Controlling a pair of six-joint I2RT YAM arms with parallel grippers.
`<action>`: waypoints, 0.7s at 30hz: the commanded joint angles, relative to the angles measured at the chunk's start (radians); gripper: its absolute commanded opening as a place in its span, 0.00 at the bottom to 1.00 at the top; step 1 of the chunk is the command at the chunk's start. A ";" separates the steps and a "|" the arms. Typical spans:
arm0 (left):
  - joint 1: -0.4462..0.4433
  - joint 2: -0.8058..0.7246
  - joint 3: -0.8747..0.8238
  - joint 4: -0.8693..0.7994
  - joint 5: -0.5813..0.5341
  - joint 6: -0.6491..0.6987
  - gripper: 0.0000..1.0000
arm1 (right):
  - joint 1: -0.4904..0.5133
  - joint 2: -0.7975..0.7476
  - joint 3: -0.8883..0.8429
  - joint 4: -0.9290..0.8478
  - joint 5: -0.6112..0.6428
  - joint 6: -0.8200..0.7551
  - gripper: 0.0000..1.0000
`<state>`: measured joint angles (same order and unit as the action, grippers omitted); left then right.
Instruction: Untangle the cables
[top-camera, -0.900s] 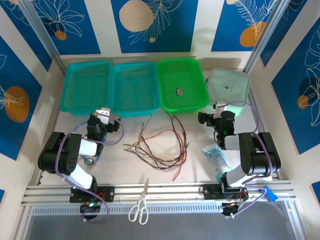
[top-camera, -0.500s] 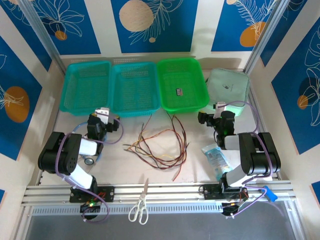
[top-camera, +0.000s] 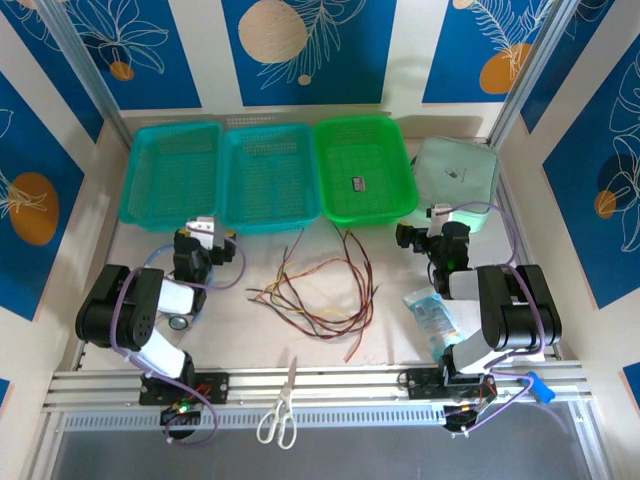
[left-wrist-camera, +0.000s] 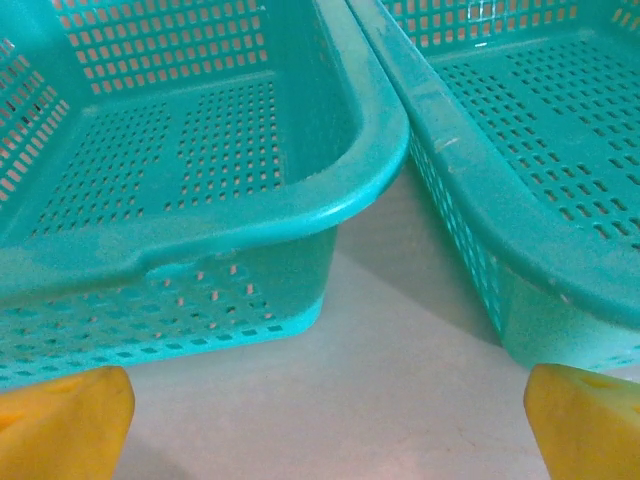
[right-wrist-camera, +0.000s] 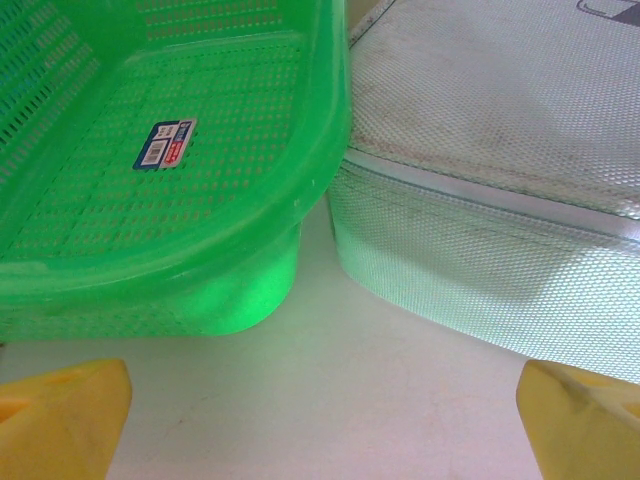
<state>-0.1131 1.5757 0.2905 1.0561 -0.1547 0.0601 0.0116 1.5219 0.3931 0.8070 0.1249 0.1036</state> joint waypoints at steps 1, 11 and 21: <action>0.010 -0.038 -0.059 0.149 -0.012 -0.008 1.00 | -0.005 -0.030 0.033 -0.037 -0.050 -0.019 0.99; 0.006 -0.210 -0.134 0.133 0.039 0.015 1.00 | 0.031 -0.291 -0.070 -0.106 0.017 -0.021 0.99; -0.013 -0.685 0.059 -0.618 -0.095 -0.092 1.00 | 0.139 -0.643 0.082 -0.724 0.295 0.206 0.99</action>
<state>-0.1196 0.9962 0.2241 0.8051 -0.1852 0.0288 0.1204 0.9272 0.3672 0.3992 0.2546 0.1703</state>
